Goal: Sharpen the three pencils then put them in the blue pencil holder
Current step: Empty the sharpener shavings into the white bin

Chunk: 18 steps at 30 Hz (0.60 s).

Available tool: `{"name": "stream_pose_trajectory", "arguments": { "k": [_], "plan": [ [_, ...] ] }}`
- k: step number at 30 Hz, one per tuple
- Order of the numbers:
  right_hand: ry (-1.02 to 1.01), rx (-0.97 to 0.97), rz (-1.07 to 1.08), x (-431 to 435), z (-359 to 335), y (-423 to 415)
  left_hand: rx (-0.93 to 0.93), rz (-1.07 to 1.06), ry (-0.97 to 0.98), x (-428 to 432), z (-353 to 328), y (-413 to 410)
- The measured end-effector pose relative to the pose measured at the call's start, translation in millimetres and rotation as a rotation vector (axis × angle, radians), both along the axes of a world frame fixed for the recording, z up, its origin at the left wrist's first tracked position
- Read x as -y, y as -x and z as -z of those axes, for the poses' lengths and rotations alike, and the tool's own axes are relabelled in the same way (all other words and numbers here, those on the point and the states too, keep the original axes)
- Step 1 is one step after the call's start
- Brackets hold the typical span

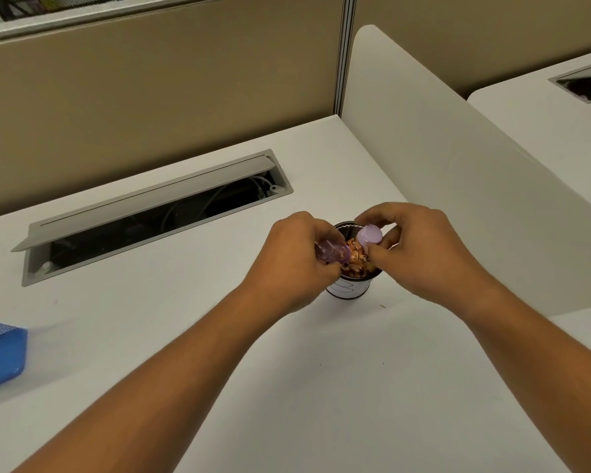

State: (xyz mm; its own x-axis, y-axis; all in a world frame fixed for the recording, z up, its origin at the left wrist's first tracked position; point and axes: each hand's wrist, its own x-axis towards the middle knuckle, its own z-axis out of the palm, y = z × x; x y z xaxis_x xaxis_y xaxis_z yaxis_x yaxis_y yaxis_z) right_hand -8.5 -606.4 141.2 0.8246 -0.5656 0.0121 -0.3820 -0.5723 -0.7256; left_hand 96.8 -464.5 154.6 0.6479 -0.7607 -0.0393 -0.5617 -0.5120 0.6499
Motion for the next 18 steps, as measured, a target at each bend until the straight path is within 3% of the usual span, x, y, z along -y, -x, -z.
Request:
{"name": "stream_pose_trajectory", "arguments": {
  "k": [8,13,18],
  "plan": [
    [0.134,0.16,0.063,-4,-1,-4,-0.009,-0.063,0.073,6,0,4],
    [-0.007,0.019,0.046,0,9,-4,-0.014,-0.041,0.077,5,2,5],
    [-0.162,0.069,0.057,0,11,-1,0.027,0.004,0.053,4,1,6]
  ]
}}
